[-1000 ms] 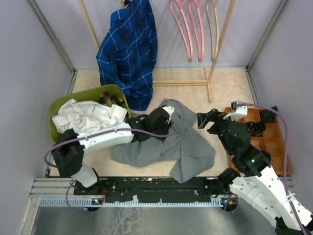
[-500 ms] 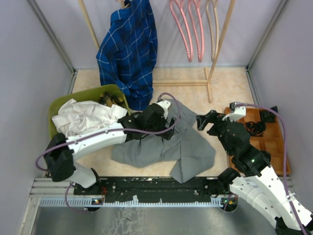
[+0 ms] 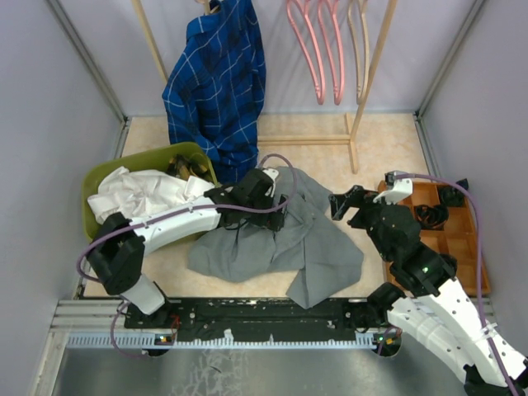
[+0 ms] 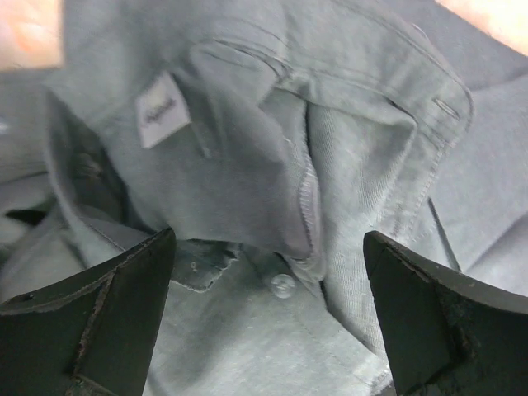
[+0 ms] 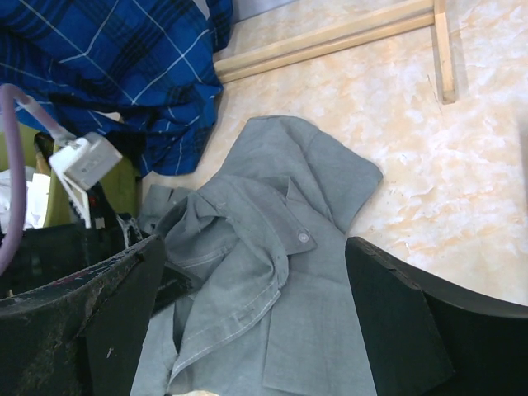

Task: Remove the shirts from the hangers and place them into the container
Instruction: Pick up the shirt from the center of the board.

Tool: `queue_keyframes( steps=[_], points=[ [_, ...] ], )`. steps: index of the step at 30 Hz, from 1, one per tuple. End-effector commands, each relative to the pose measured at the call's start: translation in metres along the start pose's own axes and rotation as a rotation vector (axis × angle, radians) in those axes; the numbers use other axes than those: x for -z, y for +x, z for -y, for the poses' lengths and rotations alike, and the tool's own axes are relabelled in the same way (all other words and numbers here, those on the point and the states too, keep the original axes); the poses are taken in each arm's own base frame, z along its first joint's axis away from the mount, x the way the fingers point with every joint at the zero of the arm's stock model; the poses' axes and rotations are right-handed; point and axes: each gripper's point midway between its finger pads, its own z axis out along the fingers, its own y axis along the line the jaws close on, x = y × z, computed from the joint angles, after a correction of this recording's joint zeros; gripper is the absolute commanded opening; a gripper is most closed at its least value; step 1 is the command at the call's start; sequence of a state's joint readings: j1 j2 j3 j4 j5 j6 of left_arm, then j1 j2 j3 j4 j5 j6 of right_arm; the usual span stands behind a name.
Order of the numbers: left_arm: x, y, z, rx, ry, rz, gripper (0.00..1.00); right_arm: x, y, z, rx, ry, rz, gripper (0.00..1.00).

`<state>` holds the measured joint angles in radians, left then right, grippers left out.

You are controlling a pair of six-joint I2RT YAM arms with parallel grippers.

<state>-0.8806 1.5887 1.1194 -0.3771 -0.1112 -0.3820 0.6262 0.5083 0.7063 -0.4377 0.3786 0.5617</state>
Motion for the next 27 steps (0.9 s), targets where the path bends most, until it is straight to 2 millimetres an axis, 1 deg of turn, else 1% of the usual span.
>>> queue_keyframes(
  steps=[1, 3, 5, 9, 10, 11, 12, 13, 14, 15, 16, 17, 18, 20, 22, 24, 26, 27],
  points=[
    [-0.002, -0.005, 0.034, 0.057, 0.151, -0.020, 1.00, 0.000, -0.015, -0.014, -0.031, -0.045, 0.043, 0.90],
    [-0.011, 0.002, 0.039, 0.065, 0.181, -0.034, 1.00, -0.001, -0.014, -0.014, -0.032, -0.046, 0.039, 0.90],
    [-0.024, 0.015, 0.041, 0.049, 0.193, -0.087, 1.00, -0.001, -0.013, -0.014, -0.034, -0.047, 0.037, 0.90],
    [-0.056, 0.067, 0.018, 0.028, 0.084, -0.264, 0.99, -0.001, -0.013, -0.015, -0.034, -0.049, 0.035, 0.90],
    [-0.061, 0.079, 0.014, 0.017, 0.072, -0.296, 0.94, -0.001, -0.013, -0.014, -0.033, -0.048, 0.034, 0.91],
    [-0.064, 0.092, 0.012, -0.001, 0.075, -0.332, 0.87, -0.001, -0.012, -0.014, -0.032, -0.046, 0.032, 0.91],
    [-0.065, 0.104, 0.009, -0.015, 0.080, -0.369, 0.76, -0.001, -0.012, -0.014, -0.031, -0.045, 0.029, 0.91],
    [-0.065, 0.114, 0.008, -0.032, 0.086, -0.397, 0.62, -0.001, -0.011, -0.013, -0.029, -0.042, 0.029, 0.91],
    [-0.064, 0.121, 0.006, -0.048, 0.079, -0.412, 0.48, -0.001, -0.011, -0.012, -0.030, -0.038, 0.029, 0.91],
    [-0.062, 0.125, 0.003, -0.062, 0.067, -0.416, 0.36, -0.001, -0.011, -0.011, -0.028, -0.034, 0.029, 0.91],
    [-0.057, 0.125, 0.002, -0.074, 0.055, -0.407, 0.23, -0.001, -0.010, -0.010, -0.028, -0.032, 0.028, 0.91],
    [-0.053, 0.122, 0.003, -0.081, 0.050, -0.387, 0.07, -0.002, -0.009, -0.010, -0.027, -0.031, 0.029, 0.91],
    [-0.046, 0.112, 0.004, -0.083, 0.045, -0.350, 0.00, -0.002, -0.009, -0.010, -0.028, -0.033, 0.030, 0.91],
    [-0.026, 0.083, 0.010, -0.088, 0.052, -0.244, 0.00, -0.003, -0.009, -0.011, -0.031, -0.037, 0.031, 0.91],
    [0.003, 0.042, 0.015, -0.092, 0.059, -0.103, 0.00, -0.004, -0.010, -0.012, -0.032, -0.039, 0.032, 0.91],
    [0.043, -0.007, 0.016, -0.098, 0.052, 0.074, 0.00, -0.004, -0.009, -0.012, -0.032, -0.036, 0.031, 0.91],
    [0.092, -0.052, 0.012, -0.102, 0.036, 0.259, 0.00, -0.004, -0.010, -0.011, -0.032, -0.033, 0.033, 0.91],
    [0.116, -0.072, 0.009, -0.104, 0.026, 0.348, 0.00, -0.005, -0.010, -0.011, -0.031, -0.032, 0.033, 0.91]
  ],
)
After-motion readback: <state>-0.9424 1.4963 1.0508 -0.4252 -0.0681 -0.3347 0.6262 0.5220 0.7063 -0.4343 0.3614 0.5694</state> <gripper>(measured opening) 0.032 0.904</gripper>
